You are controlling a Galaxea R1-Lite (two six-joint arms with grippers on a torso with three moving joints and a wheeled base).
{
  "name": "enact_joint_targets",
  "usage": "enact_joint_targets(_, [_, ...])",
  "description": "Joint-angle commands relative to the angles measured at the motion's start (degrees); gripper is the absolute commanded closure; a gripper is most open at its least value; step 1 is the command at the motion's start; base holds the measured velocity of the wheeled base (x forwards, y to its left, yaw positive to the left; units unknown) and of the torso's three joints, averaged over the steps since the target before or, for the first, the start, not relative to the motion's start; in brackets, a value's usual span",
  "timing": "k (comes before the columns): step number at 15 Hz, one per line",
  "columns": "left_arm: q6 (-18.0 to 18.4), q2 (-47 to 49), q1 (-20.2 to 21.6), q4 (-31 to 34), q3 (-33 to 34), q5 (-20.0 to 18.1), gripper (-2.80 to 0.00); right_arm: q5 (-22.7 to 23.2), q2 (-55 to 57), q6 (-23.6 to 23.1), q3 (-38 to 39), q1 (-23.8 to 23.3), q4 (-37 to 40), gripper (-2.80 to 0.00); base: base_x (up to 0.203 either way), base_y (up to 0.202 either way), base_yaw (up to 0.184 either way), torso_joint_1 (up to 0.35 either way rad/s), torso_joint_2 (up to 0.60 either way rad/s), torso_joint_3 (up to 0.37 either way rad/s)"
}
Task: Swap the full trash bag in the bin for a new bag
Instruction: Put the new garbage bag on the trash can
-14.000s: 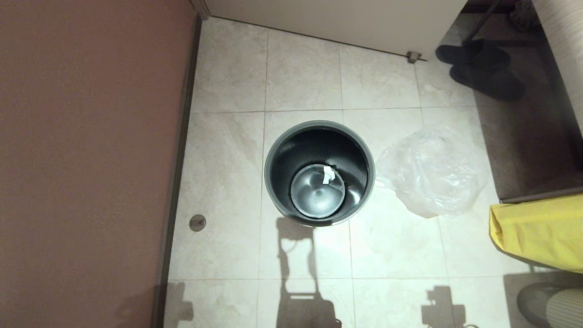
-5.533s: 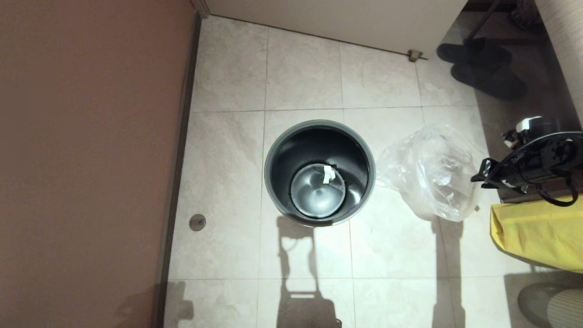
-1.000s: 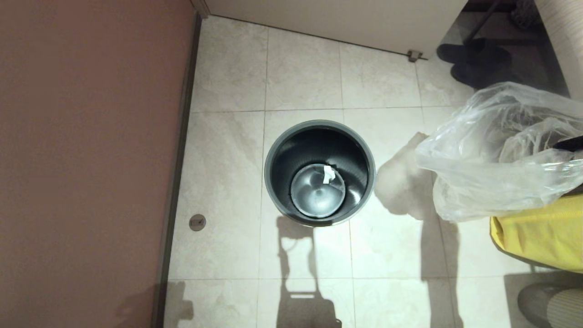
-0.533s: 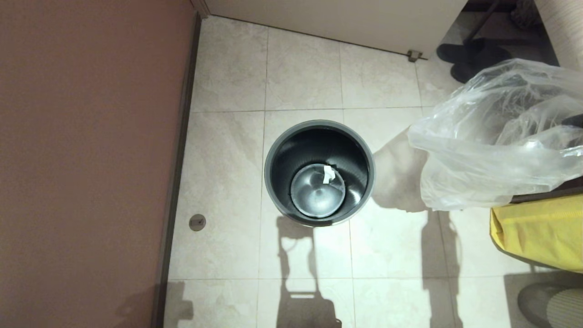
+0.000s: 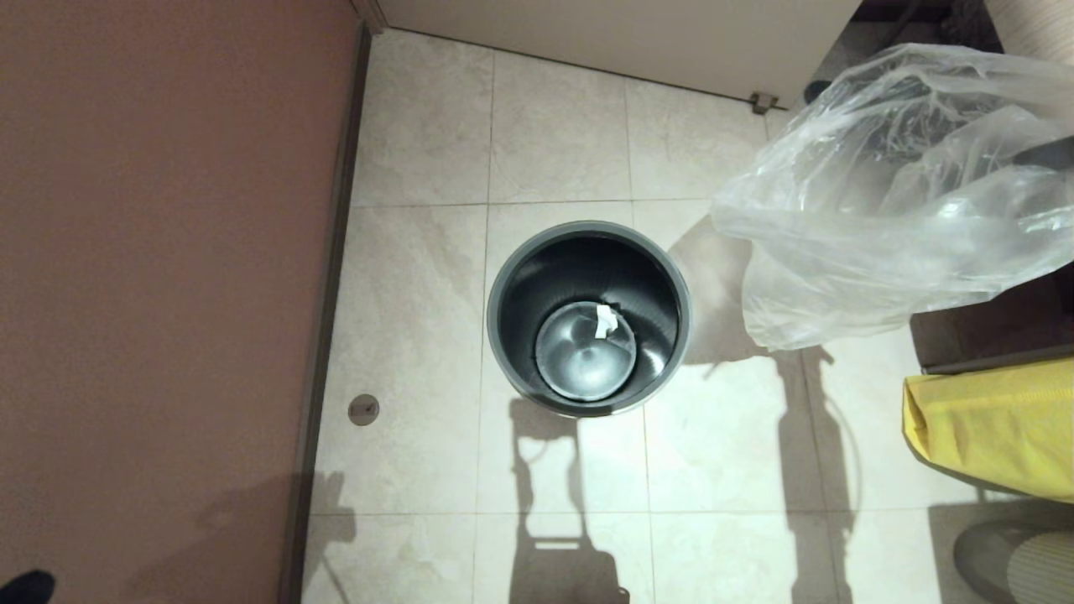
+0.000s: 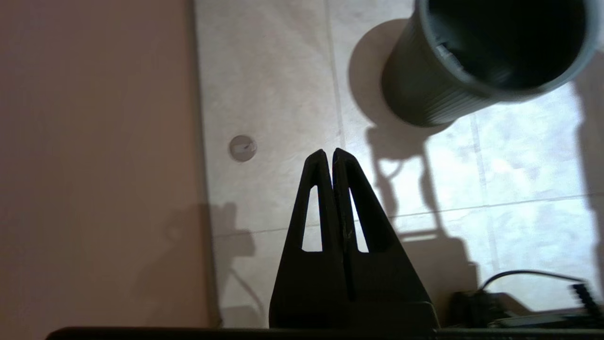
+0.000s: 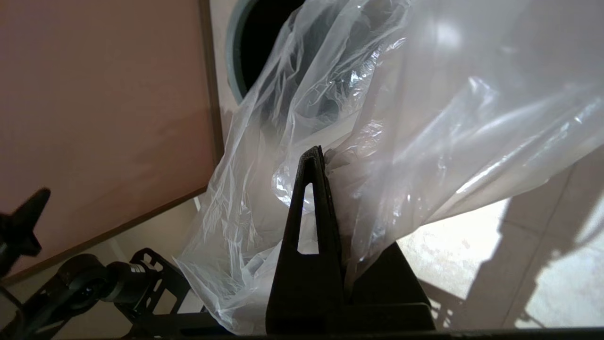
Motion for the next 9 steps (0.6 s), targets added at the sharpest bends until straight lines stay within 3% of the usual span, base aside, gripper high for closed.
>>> enact_joint_targets(1, [-0.5,14.9,0.0,-0.6,-5.8,-2.1,0.0,0.1,2.0,0.0,-2.8,2.0,0.2,0.0,0.0,0.0,0.0,0.0,0.0,0.0])
enact_joint_targets(4, [-2.1,35.6,-3.7,-5.4,-15.7,-5.8,0.0,-2.2,5.6,0.0,-7.4,6.7,-0.5,0.0,0.0,0.0,0.0,0.0,0.0,0.0])
enact_joint_targets(9, [-11.0,69.1,-19.8,-9.5,-41.8,-0.5,0.0,-8.8,7.4,0.0,-7.5,13.8,-8.8,0.0,0.0,0.0,0.0,0.0,0.0,0.0])
